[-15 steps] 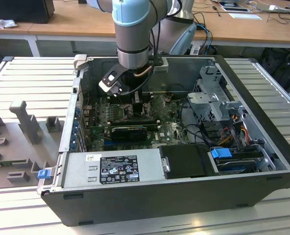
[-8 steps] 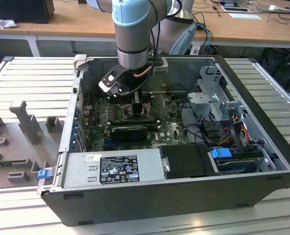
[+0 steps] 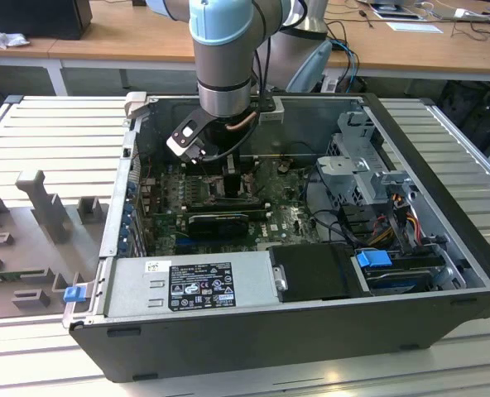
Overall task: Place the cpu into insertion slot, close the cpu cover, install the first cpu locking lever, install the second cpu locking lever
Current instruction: 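Place the cpu into insertion slot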
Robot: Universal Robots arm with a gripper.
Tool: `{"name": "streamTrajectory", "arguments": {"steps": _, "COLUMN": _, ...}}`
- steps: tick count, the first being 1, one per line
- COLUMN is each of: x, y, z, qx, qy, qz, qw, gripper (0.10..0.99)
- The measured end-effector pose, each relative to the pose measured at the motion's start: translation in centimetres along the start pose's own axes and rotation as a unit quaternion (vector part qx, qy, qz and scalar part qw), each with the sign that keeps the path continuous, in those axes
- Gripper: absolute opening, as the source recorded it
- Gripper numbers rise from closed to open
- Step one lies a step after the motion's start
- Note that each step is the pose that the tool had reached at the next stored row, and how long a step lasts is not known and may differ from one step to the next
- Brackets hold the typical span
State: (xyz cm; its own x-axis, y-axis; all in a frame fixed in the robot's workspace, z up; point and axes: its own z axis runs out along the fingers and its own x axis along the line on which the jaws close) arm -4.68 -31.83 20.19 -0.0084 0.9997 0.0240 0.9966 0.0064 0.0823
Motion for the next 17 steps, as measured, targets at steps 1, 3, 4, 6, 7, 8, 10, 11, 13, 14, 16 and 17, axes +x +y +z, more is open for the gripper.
{"name": "streamTrajectory", "arguments": {"steps": 1, "x": 0.00, "y": 0.01, "z": -0.10, "qx": 0.0000, "qy": 0.0000, "qz": 0.000, "qw": 1.0000, "gripper": 0.604}}
{"name": "streamTrajectory", "arguments": {"steps": 3, "x": 0.00, "y": 0.03, "z": -0.31, "qx": 0.0000, "qy": 0.0000, "qz": 0.000, "qw": 1.0000, "gripper": 0.604}}
{"name": "streamTrajectory", "arguments": {"steps": 4, "x": 0.01, "y": 0.03, "z": -0.38, "qx": 0.0000, "qy": 0.0000, "qz": 0.000, "qw": 1.0000, "gripper": 0.604}}
{"name": "streamTrajectory", "arguments": {"steps": 6, "x": 0.01, "y": 0.06, "z": -0.68, "qx": 0.0000, "qy": 0.0000, "qz": 0.000, "qw": 1.0000, "gripper": 0.604}}
{"name": "streamTrajectory", "arguments": {"steps": 7, "x": 0.02, "y": 0.06, "z": -0.76, "qx": 0.0000, "qy": -0.0001, "qz": 0.000, "qw": 1.0000, "gripper": 0.584}}
{"name": "streamTrajectory", "arguments": {"steps": 8, "x": 0.02, "y": 0.07, "z": -0.78, "qx": 0.0000, "qy": 0.0000, "qz": 0.000, "qw": 1.0000, "gripper": 0.522}}
{"name": "streamTrajectory", "arguments": {"steps": 10, "x": 0.02, "y": 0.08, "z": -0.88, "qx": 0.0000, "qy": -0.0001, "qz": 0.000, "qw": 1.0000, "gripper": 0.400}}
{"name": "streamTrajectory", "arguments": {"steps": 11, "x": 0.02, "y": 0.08, "z": -0.91, "qx": 0.0000, "qy": -0.0001, "qz": 0.000, "qw": 1.0000, "gripper": 0.278}}
{"name": "streamTrajectory", "arguments": {"steps": 13, "x": 0.02, "y": 0.08, "z": -1.00, "qx": 0.0001, "qy": -0.0003, "qz": 0.000, "qw": 1.0000, "gripper": 0.220}}
{"name": "streamTrajectory", "arguments": {"steps": 14, "x": 0.02, "y": 0.09, "z": -1.06, "qx": 0.0001, "qy": -0.0002, "qz": 0.000, "qw": 1.0000, "gripper": 0.157}}
{"name": "streamTrajectory", "arguments": {"steps": 16, "x": 0.02, "y": 0.10, "z": -1.17, "qx": 0.0000, "qy": -0.0002, "qz": 0.000, "qw": 1.0000, "gripper": 0.106}}
{"name": "streamTrajectory", "arguments": {"steps": 17, "x": 0.03, "y": 0.10, "z": -1.20, "qx": 0.0000, "qy": -0.0001, "qz": 0.000, "qw": 1.0000, "gripper": 0.106}}
